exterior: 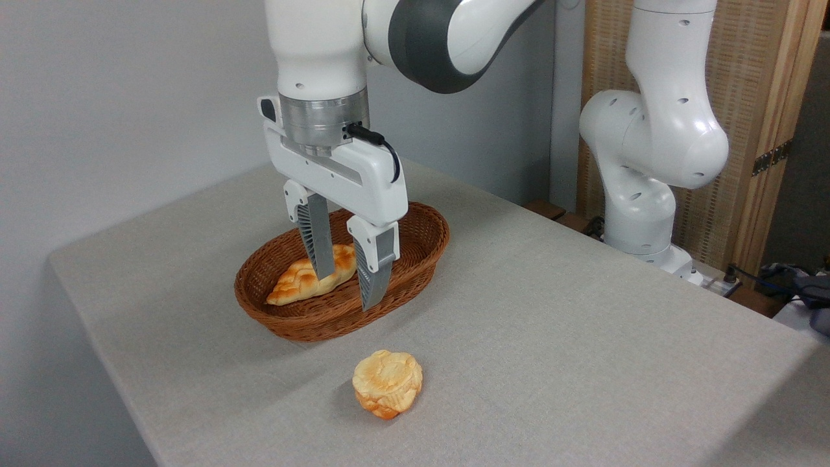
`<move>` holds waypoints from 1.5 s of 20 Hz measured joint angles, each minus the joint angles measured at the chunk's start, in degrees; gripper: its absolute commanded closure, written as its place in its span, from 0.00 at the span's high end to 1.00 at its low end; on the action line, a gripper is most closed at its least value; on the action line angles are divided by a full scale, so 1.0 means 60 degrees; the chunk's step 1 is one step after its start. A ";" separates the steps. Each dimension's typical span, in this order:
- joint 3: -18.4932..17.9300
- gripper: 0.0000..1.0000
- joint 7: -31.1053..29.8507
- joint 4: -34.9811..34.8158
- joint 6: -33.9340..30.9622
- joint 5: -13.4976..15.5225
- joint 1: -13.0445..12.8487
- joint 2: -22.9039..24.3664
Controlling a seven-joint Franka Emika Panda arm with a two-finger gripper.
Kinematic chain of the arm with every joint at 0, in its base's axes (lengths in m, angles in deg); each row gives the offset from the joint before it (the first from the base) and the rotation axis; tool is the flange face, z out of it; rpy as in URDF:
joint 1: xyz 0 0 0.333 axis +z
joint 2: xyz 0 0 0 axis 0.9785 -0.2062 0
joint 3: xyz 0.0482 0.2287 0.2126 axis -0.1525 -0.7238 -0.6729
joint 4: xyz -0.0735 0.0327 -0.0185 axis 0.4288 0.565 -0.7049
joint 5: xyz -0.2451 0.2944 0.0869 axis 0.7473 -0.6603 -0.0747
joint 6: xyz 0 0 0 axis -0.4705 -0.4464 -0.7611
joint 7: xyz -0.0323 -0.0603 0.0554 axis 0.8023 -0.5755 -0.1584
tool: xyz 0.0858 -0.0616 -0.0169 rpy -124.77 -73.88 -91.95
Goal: Put bread into the basket
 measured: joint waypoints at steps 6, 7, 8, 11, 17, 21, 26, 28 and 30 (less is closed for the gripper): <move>-0.0120 1.00 0.0000 0.0058 0.0000 0.0000 0.0001 0.0001; -0.0130 1.00 0.0000 0.0058 0.0000 0.0000 0.0001 0.0001; -0.0134 1.00 0.0000 0.0058 0.0000 0.0000 0.0001 0.0001; -0.0136 1.00 0.0000 0.0065 0.0000 0.0000 0.0001 0.0001; -0.0153 1.00 0.0000 0.0073 0.0000 0.0000 0.0001 0.0005; -0.0343 1.00 0.0000 0.0108 0.0002 0.0000 0.0007 0.0024; -0.0616 1.00 0.0001 0.0106 0.0266 0.0000 0.0015 0.0034; -0.0777 1.00 0.0066 0.0076 0.0530 -0.0001 0.0017 0.0016; -0.0882 1.00 0.0191 -0.0029 0.0824 -0.0003 0.0016 -0.0029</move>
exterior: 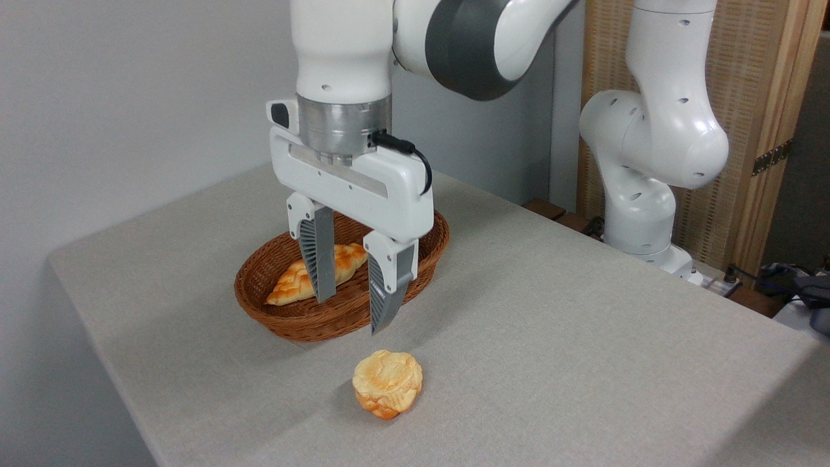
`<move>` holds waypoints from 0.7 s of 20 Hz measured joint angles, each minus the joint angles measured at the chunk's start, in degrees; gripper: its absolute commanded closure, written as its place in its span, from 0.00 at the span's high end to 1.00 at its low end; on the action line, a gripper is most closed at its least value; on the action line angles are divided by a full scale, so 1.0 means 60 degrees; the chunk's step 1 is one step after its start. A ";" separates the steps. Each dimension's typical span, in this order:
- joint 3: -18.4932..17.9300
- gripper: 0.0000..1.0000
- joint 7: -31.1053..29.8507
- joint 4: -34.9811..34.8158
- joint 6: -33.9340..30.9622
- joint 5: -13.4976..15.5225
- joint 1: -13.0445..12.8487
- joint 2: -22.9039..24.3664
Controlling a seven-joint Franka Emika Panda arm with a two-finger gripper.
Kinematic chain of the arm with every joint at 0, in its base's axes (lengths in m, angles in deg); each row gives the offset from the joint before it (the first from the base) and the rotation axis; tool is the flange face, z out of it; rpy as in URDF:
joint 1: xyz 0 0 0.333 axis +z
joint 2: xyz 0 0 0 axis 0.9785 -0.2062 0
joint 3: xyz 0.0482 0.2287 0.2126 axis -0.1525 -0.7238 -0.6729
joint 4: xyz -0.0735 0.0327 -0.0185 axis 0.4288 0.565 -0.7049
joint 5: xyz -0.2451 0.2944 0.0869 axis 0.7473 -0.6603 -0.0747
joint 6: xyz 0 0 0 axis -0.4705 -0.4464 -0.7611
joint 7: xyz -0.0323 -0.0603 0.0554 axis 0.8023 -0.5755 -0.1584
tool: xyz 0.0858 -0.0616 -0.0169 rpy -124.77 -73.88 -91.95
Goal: Put bread into the basket
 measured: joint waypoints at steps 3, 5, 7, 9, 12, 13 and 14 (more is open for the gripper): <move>-0.0148 1.00 0.0118 -0.0305 0.0459 -0.0001 0.0003 -0.0068; -0.0179 1.00 0.0337 -0.0585 0.0665 -0.0006 0.0003 -0.0139; -0.0186 1.00 0.0580 -0.0785 0.0773 -0.0009 0.0002 -0.0216; -0.0213 1.00 0.0813 -0.0934 0.1001 -0.0009 0.0002 -0.0332; -0.0232 1.00 0.0920 -0.0987 0.1086 -0.0020 0.0002 -0.0495; -0.0233 1.00 0.0973 -0.0990 0.1124 -0.0025 0.0002 -0.0538; -0.0234 1.00 0.1072 -0.0992 0.1208 -0.0028 0.0002 -0.0609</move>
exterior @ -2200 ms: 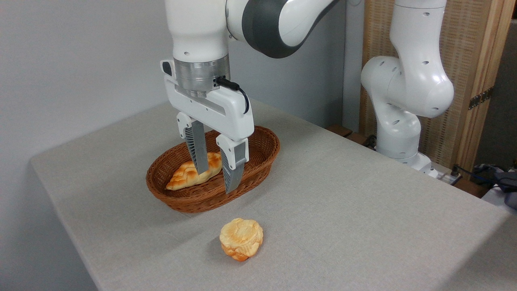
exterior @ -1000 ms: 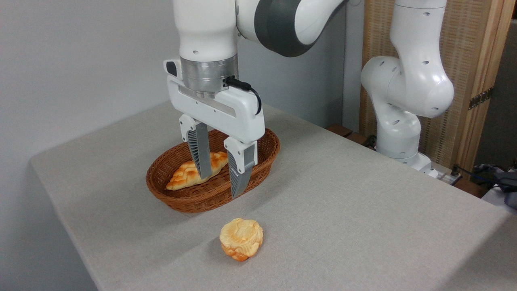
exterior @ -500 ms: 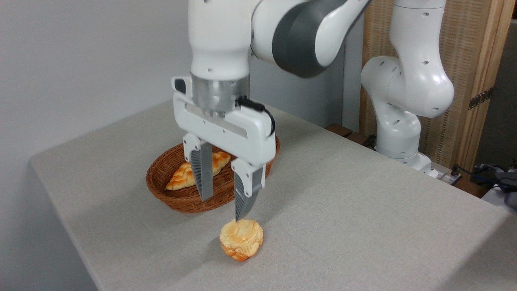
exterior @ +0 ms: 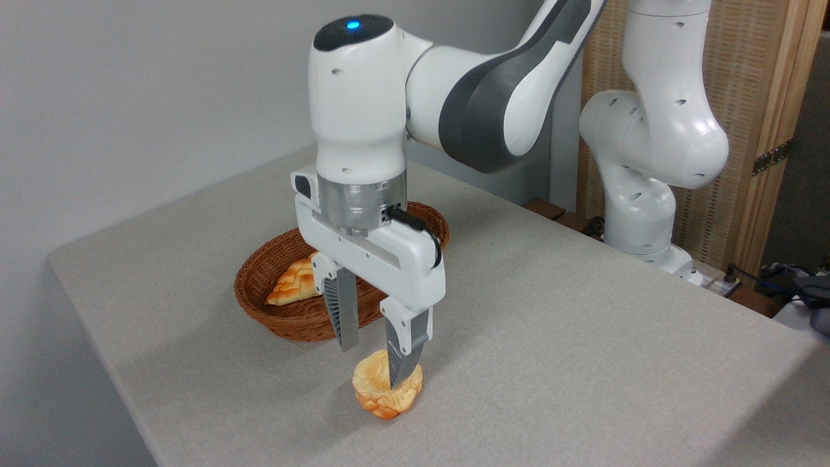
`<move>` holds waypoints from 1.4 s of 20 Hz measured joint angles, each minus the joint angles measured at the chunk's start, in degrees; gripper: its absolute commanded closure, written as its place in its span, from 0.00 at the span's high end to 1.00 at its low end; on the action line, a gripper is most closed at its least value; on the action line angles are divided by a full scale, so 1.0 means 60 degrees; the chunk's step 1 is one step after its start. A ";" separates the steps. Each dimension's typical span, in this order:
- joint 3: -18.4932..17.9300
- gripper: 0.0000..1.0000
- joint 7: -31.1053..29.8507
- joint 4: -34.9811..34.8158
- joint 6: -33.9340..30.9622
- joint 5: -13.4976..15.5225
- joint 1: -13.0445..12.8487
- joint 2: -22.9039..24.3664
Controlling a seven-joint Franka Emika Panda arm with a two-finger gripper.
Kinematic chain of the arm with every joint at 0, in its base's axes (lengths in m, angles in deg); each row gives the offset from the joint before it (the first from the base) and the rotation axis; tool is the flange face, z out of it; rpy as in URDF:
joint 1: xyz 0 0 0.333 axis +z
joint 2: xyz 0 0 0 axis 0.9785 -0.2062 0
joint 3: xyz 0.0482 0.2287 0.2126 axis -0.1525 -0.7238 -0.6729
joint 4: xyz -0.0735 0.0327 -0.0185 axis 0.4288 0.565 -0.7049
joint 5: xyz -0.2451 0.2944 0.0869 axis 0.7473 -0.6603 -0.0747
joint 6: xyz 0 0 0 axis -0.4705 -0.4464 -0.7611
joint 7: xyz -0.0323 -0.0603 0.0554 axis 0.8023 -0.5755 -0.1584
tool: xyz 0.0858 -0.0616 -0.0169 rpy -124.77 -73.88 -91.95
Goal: Put bread into the basket
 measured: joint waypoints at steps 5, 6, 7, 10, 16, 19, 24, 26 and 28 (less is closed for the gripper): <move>-0.0002 1.00 0.0230 -0.0001 0.0155 -0.0003 -0.0001 -0.0214; -0.0002 1.00 0.0355 -0.0001 0.0162 -0.0003 -0.0002 -0.0244; -0.0002 1.00 0.0414 -0.0001 0.0163 -0.0003 -0.0001 -0.0255; -0.0003 1.00 0.0542 -0.0002 0.0163 -0.0004 -0.0002 -0.0294; -0.0003 1.00 0.0550 -0.0003 0.0163 -0.0006 -0.0006 -0.0472; -0.0003 1.00 0.0571 -0.0003 0.0164 -0.0008 -0.0012 -0.0518; -0.0003 0.98 0.0583 -0.0003 0.0164 -0.0032 -0.0028 -0.0567; -0.0002 0.91 0.0588 -0.0003 0.0164 -0.0208 -0.0041 -0.0614; 0.0002 0.79 0.0588 -0.0003 0.0164 -0.0485 -0.0058 -0.0686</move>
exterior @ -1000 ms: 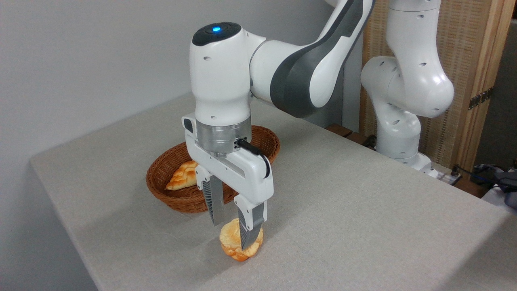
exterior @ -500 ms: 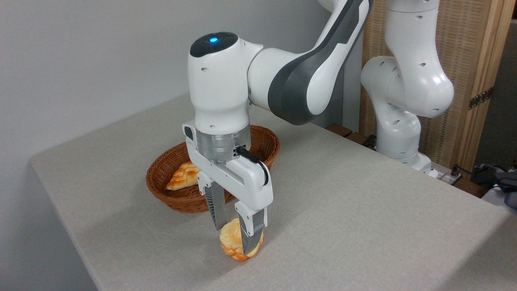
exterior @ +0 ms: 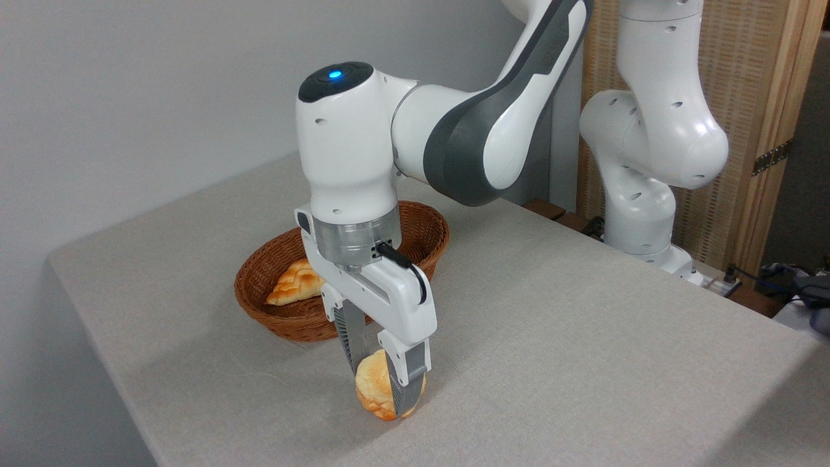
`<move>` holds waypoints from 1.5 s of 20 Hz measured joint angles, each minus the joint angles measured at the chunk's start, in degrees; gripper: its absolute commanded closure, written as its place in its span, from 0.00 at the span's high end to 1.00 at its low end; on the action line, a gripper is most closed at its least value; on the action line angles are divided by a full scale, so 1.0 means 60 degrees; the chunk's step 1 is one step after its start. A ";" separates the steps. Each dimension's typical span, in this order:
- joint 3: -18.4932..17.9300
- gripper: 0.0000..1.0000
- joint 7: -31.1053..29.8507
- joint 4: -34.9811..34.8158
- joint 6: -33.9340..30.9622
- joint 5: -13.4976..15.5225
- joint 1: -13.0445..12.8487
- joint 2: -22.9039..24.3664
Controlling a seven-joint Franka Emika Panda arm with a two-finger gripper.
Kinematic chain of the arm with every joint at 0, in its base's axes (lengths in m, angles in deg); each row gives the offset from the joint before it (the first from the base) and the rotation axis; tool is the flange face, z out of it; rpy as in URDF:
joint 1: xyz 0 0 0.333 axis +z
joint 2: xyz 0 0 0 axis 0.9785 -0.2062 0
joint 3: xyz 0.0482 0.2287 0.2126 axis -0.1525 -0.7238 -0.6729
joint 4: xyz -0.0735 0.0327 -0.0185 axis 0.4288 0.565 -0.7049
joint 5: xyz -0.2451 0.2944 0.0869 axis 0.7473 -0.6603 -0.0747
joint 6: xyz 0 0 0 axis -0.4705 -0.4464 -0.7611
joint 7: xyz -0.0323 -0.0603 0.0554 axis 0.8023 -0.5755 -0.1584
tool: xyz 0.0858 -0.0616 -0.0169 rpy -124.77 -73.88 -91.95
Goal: Put bread into the basket
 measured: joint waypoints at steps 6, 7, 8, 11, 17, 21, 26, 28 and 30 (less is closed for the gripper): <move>0.0006 0.55 0.0001 0.0000 0.0000 -0.0110 -0.0069 -0.0104; 0.0007 0.55 0.0001 0.0000 0.0000 -0.0115 -0.0072 -0.0104; 0.0008 0.55 0.0002 0.0000 0.0000 -0.0124 -0.0073 -0.0104; 0.0010 0.56 0.0003 0.0000 0.0000 -0.0126 -0.0073 -0.0104; 0.0014 0.57 0.0004 0.0001 0.0002 -0.0126 -0.0074 -0.0104; 0.0015 0.59 0.0004 0.0012 0.0005 -0.0126 -0.0074 -0.0099; 0.0003 0.59 0.0004 0.0082 0.0020 -0.0126 -0.0067 -0.0039; -0.0016 0.60 0.0004 0.0130 0.0025 -0.0126 -0.0057 0.0039; -0.0030 0.63 0.0004 0.0188 0.0027 -0.0120 -0.0031 0.0207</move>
